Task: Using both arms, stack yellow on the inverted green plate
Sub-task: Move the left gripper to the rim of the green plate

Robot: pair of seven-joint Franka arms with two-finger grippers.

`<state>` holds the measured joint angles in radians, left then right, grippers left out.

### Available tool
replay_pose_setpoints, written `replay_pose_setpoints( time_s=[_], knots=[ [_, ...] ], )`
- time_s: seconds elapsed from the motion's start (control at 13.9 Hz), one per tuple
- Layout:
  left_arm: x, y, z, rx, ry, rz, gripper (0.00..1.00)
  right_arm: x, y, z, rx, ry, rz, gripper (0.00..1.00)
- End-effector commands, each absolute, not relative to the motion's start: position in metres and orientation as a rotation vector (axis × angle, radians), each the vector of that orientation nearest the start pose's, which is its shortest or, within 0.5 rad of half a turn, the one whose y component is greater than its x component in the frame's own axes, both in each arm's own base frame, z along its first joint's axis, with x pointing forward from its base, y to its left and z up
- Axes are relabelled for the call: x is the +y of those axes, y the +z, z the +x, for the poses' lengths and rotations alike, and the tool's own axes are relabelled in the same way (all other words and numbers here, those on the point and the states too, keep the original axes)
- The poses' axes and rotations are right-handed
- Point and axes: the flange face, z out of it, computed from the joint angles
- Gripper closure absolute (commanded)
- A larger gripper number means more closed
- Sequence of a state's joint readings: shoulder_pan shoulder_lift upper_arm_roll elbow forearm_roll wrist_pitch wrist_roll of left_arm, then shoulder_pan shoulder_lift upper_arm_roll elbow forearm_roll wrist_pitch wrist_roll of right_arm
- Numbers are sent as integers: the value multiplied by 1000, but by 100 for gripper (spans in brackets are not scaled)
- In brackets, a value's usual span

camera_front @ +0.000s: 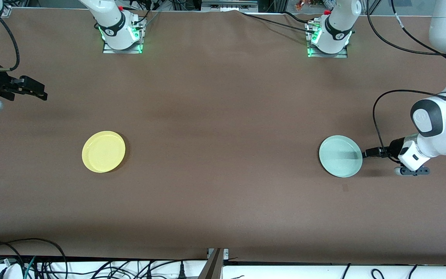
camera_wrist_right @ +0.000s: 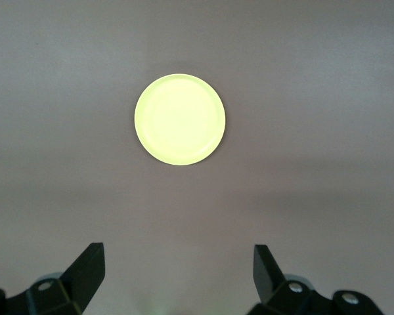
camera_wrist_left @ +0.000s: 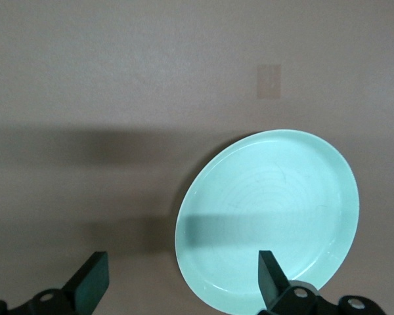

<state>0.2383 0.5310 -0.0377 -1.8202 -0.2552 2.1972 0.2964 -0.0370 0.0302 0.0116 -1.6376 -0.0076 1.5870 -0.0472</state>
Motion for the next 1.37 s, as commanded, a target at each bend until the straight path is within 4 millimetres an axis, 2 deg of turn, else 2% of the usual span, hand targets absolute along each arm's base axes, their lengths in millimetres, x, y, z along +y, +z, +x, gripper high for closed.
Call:
replay_pose_setpoints(
  time_s=[0.0,0.22,0.43,0.5,0.65,0.79,0.94,1.08,1.3],
  knots=[
    [123,216,620,-123,125,-3407,0,-15,581,554,-20,126,-3147,0],
    [121,196,616,-75,110,-3433,0,-15,581,554,-20,126,-3147,0],
    [121,192,613,-50,101,-3433,0,-15,581,554,-20,126,-3147,0],
    [120,192,613,-38,100,-3432,6,-15,581,554,-20,126,-3147,0],
    [116,188,611,-29,115,-3433,36,-15,581,554,-20,126,-3147,0],
    [114,187,610,-24,121,-3433,56,-15,581,554,-20,126,-3147,0],
    [113,183,610,-23,131,-3434,66,-15,581,554,-20,126,-3147,0],
    [112,183,610,-19,132,-3433,82,-15,581,554,-20,126,-3146,0],
    [111,182,610,-11,137,-3430,93,-15,581,554,-20,126,-3146,0]
  ],
)
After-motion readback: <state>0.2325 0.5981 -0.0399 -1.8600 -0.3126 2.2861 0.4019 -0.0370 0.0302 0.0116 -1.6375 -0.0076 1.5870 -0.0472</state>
